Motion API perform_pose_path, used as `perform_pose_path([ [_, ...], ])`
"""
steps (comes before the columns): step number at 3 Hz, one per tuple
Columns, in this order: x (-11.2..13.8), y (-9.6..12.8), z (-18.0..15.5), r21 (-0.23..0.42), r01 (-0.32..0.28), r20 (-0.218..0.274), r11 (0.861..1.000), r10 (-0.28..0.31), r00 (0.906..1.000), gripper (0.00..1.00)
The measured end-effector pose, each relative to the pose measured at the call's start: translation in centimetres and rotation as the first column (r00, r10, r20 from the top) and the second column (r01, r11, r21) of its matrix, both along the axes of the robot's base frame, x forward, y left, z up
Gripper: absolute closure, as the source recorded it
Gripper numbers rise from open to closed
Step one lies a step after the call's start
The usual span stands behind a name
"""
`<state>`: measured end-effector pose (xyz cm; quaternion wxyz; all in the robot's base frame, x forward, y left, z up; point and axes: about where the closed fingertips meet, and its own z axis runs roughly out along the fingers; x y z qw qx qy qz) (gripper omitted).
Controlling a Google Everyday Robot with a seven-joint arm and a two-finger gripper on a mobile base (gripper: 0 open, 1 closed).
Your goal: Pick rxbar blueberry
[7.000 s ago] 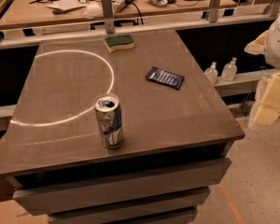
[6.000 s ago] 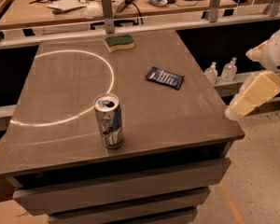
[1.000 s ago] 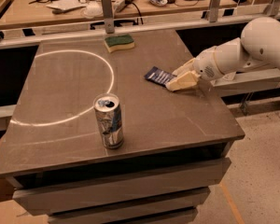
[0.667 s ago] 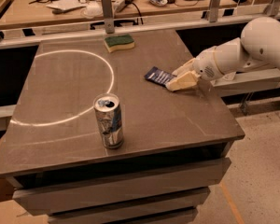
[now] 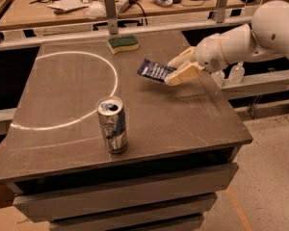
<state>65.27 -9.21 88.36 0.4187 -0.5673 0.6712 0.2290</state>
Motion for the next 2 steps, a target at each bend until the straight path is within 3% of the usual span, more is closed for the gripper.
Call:
perform_pose_path([
  [1, -1.2, 2.2, 2.6, 0.003, -0.145, 0.077, 0.989, 0.144, 0.9866, 1.00],
  [2, -2.1, 3.5, 4.0, -0.070, -0.211, 0.163, 0.975, 0.220, 0.9618, 1.00],
])
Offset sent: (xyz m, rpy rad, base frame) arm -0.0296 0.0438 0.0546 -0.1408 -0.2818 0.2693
